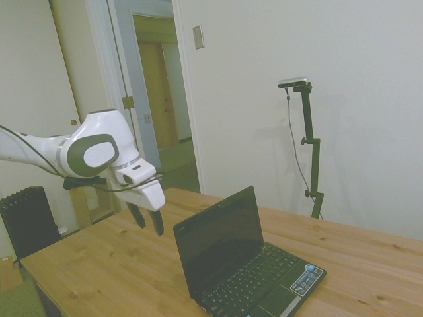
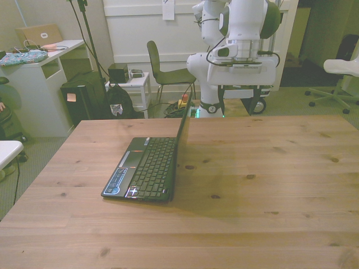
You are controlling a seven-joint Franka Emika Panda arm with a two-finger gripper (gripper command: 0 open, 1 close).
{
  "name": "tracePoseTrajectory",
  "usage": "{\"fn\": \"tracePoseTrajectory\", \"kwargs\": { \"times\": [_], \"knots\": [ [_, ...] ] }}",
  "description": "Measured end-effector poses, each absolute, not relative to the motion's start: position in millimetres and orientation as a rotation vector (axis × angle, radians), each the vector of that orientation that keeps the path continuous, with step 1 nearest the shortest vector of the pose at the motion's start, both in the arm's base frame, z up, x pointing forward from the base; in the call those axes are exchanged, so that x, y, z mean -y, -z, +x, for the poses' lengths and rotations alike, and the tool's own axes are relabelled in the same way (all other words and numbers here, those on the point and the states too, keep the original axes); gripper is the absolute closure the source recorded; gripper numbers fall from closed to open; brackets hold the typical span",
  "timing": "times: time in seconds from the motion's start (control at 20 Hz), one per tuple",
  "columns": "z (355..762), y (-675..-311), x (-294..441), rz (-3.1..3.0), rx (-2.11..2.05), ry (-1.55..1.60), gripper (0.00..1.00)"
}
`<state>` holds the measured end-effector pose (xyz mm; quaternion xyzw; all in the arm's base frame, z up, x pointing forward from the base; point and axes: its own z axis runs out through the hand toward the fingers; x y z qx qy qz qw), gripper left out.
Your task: Close the laptop
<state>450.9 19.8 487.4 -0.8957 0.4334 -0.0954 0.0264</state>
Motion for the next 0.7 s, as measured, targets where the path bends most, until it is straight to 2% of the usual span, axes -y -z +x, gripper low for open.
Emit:
{"fn": "tracePoseTrajectory", "kwargs": {
  "times": [0.25, 0.3, 0.7],
  "knots": [
    [492, -515, 29, -2.679, -1.480, 0.277, 0.00],
    [499, -519, 39, -2.667, -1.501, 0.272, 1.00],
    [530, -517, 64, -2.646, -1.560, 0.223, 1.00]
  ]
}}
